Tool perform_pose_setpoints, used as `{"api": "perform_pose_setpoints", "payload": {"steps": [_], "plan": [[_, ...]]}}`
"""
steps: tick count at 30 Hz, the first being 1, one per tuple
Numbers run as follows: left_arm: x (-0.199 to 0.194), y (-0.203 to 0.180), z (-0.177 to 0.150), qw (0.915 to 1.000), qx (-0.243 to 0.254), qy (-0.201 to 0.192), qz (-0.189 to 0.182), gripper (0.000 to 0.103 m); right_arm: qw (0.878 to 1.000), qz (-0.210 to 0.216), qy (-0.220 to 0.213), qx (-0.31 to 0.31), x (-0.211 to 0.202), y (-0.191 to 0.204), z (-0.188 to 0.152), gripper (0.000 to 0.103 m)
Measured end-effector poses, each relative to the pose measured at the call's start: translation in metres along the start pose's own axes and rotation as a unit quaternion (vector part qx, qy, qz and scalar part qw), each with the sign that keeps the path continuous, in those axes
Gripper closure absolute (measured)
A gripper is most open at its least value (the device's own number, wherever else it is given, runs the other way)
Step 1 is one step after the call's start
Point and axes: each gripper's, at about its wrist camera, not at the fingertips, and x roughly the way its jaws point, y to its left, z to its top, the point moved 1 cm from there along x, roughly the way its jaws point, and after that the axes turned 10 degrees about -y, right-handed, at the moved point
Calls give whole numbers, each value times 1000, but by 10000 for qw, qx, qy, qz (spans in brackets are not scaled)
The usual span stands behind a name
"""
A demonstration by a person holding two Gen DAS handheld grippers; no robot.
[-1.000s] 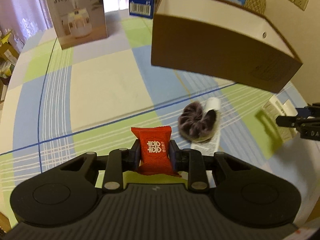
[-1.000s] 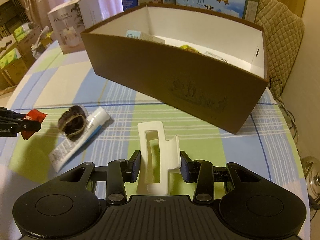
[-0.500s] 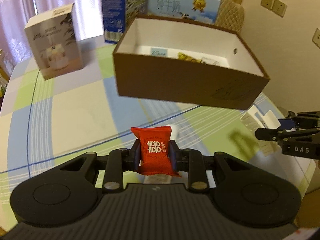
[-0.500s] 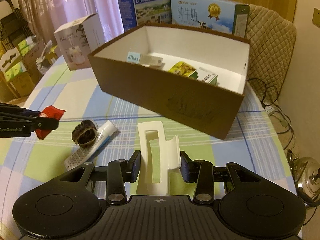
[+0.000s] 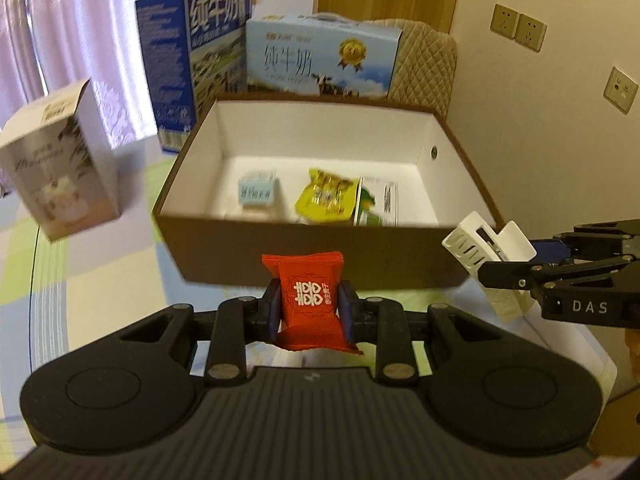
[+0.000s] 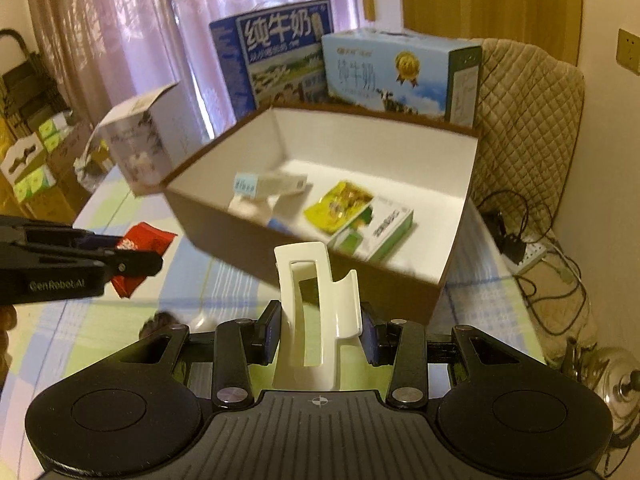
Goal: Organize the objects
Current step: 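Release the red packet into the brown box while the right tool drops the clip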
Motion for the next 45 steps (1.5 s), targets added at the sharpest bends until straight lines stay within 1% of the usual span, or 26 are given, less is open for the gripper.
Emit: {"api": "perform_pose_setpoints", "payload": {"steps": [8, 13, 17, 22, 26, 33, 34, 35, 36, 39, 41, 45], "plan": [[43, -11, 43, 9999, 116, -93, 5, 79, 9999, 3, -161, 20, 33, -23, 41, 66], [82, -12, 69, 9998, 196, -12, 34, 79, 9998, -61, -163, -58, 64, -40, 63, 66], [119, -13, 84, 9995, 275, 146, 73, 79, 9998, -174, -63, -48, 92, -55, 75, 66], [162, -13, 92, 9985, 412, 335, 103, 79, 9993, -354, 108, 22, 127, -71, 82, 66], [192, -12, 94, 9973, 542, 480, 135, 79, 9988, -437, 198, -51, 148, -79, 86, 66], [226, -3, 99, 9967, 531, 591, 180, 77, 9976, -536, 271, -342, 171, -88, 92, 66], [228, -2, 100, 9967, 544, 578, 176, 73, 9974, -544, 279, -374, 173, -89, 92, 66], [230, -1, 101, 9966, 559, 575, 187, 66, 9972, -556, 293, -406, 175, -90, 93, 66], [231, -1, 101, 9964, 582, 572, 222, 62, 9969, -569, 297, -445, 177, -91, 93, 66], [229, 1, 101, 9963, 629, 527, 240, 60, 9963, -599, 303, -536, 181, -92, 95, 66], [227, 4, 100, 9963, 617, 544, 241, 52, 9958, -613, 310, -605, 183, -93, 96, 66], [222, 11, 95, 9961, 613, 567, 290, 50, 9945, -726, 292, -689, 189, -95, 97, 66]]}}
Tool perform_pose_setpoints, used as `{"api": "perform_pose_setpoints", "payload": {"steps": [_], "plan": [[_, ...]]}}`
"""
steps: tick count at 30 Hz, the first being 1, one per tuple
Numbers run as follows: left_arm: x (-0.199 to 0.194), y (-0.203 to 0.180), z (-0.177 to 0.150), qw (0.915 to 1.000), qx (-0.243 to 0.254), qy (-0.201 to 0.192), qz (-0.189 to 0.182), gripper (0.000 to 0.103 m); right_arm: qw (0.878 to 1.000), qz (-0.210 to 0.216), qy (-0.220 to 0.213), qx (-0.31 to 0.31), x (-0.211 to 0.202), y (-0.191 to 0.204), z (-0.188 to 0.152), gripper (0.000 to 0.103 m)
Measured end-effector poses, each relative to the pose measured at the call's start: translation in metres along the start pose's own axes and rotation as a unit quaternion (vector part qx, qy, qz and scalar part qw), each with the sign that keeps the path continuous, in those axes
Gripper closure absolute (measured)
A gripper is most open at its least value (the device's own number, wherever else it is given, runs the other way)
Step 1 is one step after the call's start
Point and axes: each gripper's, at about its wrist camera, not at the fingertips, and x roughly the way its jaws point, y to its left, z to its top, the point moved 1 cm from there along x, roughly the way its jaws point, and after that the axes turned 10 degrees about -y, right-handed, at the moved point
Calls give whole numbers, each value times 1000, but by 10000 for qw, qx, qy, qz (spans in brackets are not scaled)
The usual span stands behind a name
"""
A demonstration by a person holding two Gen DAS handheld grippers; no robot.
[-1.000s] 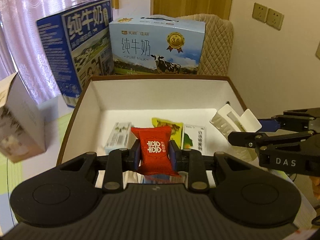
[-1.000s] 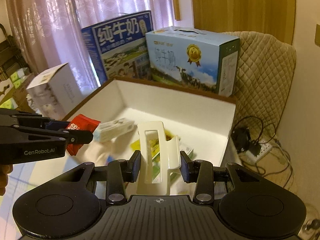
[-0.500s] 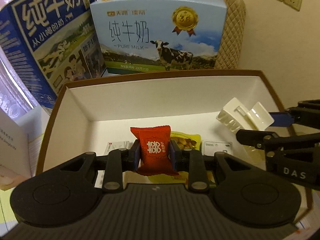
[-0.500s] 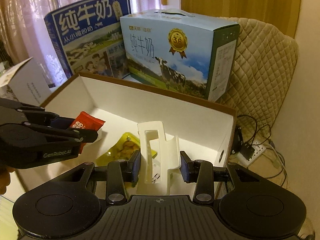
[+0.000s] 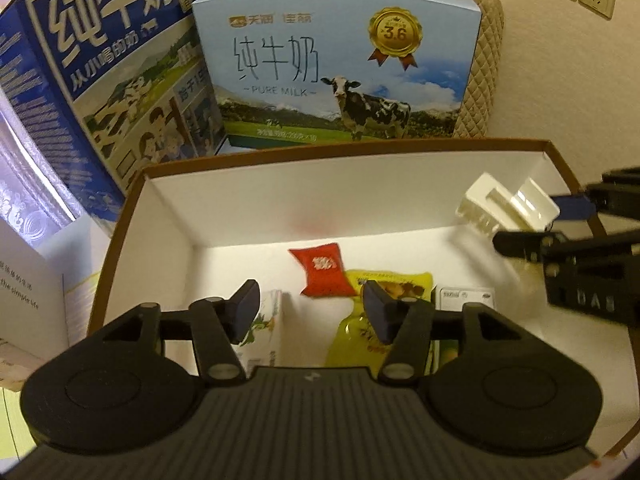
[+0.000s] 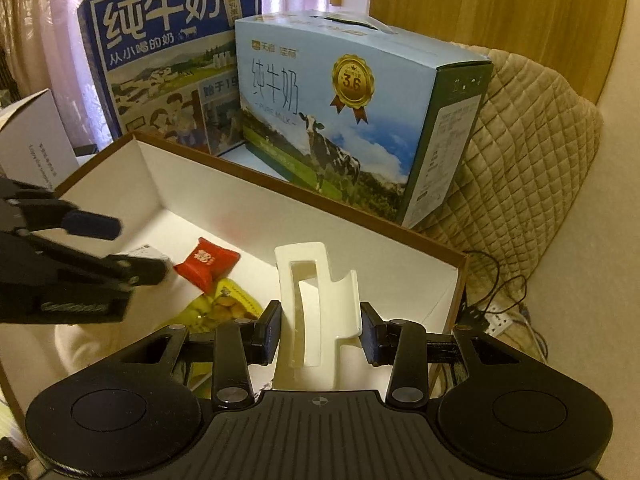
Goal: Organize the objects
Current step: 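Release the red packet into the brown box while the right tool drops the clip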
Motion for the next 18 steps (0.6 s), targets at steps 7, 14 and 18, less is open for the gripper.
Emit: {"api": "perform_pose_setpoints", "payload": {"steps": [7, 14, 18], "plan": [[-15, 9, -9, 10000, -72, 1, 20, 33, 9999, -126, -48, 49, -1, -8, -3, 65], [-49, 14, -15, 9996, -236, -157, 3, 20, 9978, 319, -127, 570, -47, -6, -13, 59], [-69, 15, -20, 9992, -359, -183, 26, 19, 9967, 370, -170, 707, -71, 1, -21, 55]]}}
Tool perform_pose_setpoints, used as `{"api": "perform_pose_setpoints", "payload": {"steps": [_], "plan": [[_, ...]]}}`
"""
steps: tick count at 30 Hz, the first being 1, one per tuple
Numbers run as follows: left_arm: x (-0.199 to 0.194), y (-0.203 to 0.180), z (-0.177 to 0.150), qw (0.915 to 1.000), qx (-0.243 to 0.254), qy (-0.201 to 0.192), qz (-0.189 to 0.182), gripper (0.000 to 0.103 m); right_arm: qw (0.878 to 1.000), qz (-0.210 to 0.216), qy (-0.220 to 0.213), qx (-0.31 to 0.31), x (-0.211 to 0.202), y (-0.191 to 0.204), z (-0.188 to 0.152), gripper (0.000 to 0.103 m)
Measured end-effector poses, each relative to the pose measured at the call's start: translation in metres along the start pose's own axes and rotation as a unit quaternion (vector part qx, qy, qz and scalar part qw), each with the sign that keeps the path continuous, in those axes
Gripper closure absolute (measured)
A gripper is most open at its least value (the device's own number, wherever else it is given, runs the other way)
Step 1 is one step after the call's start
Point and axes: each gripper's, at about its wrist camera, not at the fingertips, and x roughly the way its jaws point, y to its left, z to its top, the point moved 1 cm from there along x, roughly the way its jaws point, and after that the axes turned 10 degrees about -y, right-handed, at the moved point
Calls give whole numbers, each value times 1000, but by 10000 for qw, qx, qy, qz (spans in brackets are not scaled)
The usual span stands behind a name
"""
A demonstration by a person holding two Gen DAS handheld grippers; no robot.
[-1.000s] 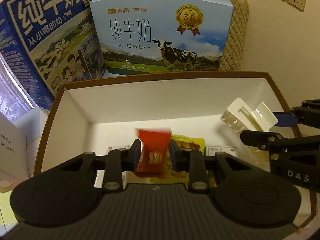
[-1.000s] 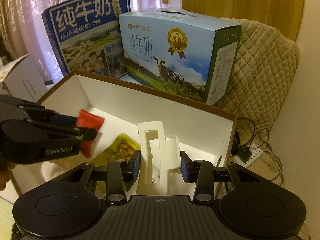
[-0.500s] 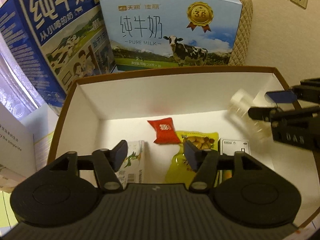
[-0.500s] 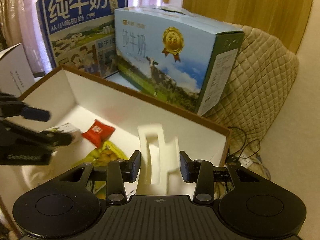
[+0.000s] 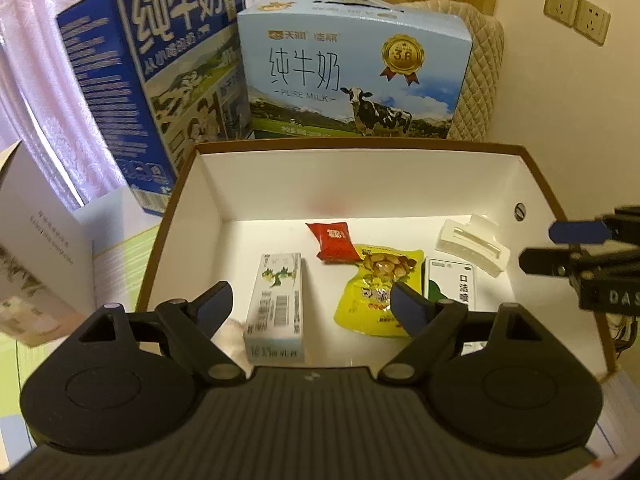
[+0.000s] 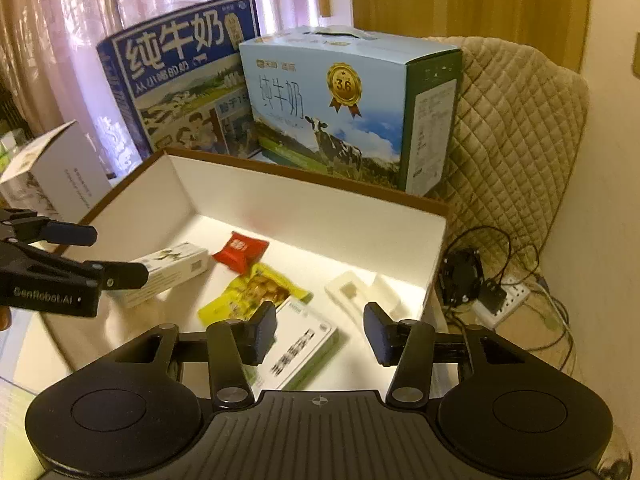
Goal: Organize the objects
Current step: 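Withdraw both open tools from the brown box toward the scrunchie and white tube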
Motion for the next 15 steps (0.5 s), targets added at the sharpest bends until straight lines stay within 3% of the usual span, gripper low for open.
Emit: {"api": "perform_pose_setpoints", "payload": {"steps": [15], "plan": [[-83, -1, -25, 9988, -465, -164, 48, 14, 9993, 111, -26, 364, -76, 30, -32, 50]]}}
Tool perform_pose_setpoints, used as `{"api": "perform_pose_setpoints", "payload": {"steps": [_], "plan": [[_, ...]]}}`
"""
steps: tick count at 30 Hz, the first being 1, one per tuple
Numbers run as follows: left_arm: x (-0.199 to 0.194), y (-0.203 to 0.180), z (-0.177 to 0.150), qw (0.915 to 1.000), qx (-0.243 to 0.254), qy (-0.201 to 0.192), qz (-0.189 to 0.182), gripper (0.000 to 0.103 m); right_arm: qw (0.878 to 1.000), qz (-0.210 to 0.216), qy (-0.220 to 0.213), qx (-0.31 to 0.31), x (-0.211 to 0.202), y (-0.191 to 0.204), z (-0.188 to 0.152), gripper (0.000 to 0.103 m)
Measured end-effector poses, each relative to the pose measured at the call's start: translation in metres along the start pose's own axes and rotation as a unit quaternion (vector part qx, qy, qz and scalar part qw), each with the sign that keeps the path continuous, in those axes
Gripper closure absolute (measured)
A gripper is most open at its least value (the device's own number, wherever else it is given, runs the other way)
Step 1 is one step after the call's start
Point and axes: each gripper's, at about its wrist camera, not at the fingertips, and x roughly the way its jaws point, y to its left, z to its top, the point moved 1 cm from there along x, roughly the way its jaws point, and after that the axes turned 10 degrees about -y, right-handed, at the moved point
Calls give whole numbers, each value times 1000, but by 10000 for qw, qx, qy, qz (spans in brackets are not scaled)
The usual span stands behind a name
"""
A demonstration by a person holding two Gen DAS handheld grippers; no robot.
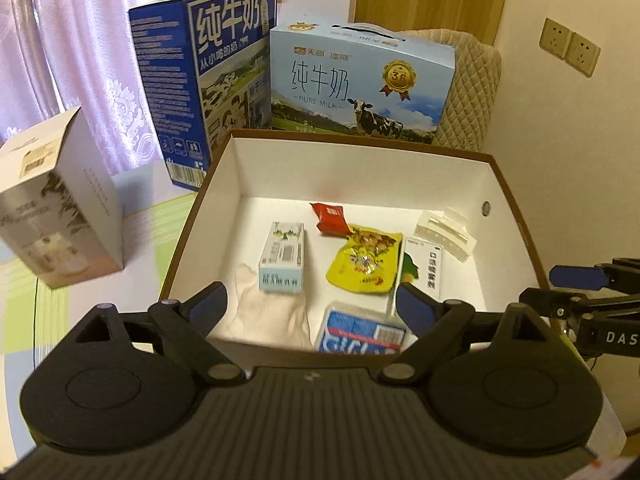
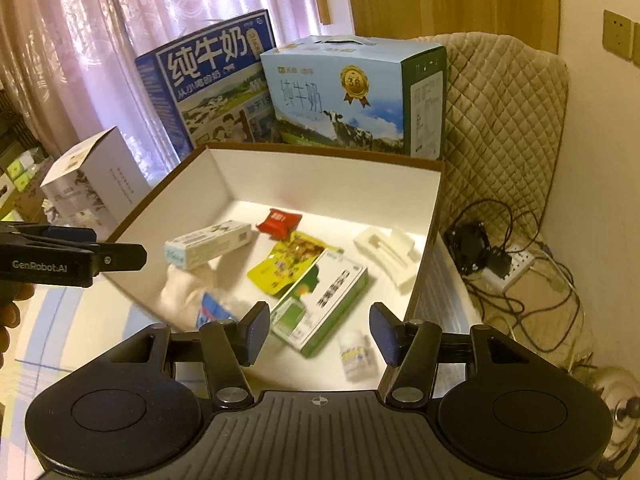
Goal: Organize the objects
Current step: 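Withdraw both open tools from the brown box toward the scrunchie and white tube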
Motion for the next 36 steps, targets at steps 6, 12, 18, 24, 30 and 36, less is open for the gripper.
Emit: {"api": "perform_pose_setpoints", "payload": {"steps": [6, 12, 18, 24, 30, 36], "plan": [[-31, 2, -18, 9999, -130, -21, 34, 14, 10000, 11, -62, 47, -24, 12, -11, 50], [-59, 1, -37, 9997, -228, 10, 16, 13, 10000, 26, -69, 64, -47, 27, -25, 50], [-83, 1, -53, 9996, -282, 17, -3, 12, 10000, 62, -34, 45, -66, 41, -37, 50], [-103, 6, -69, 9994, -354, 60, 25, 12, 9999, 81, 16, 68, -79, 53, -51, 50], [-117, 14, -89, 9988, -444, 200, 69, 12, 9998, 122, 126, 49, -86, 66, -66, 50], [-130, 23, -107, 9984, -475, 312, 78, 12, 9995, 180, 270, 34, -89, 79, -80, 50]]}}
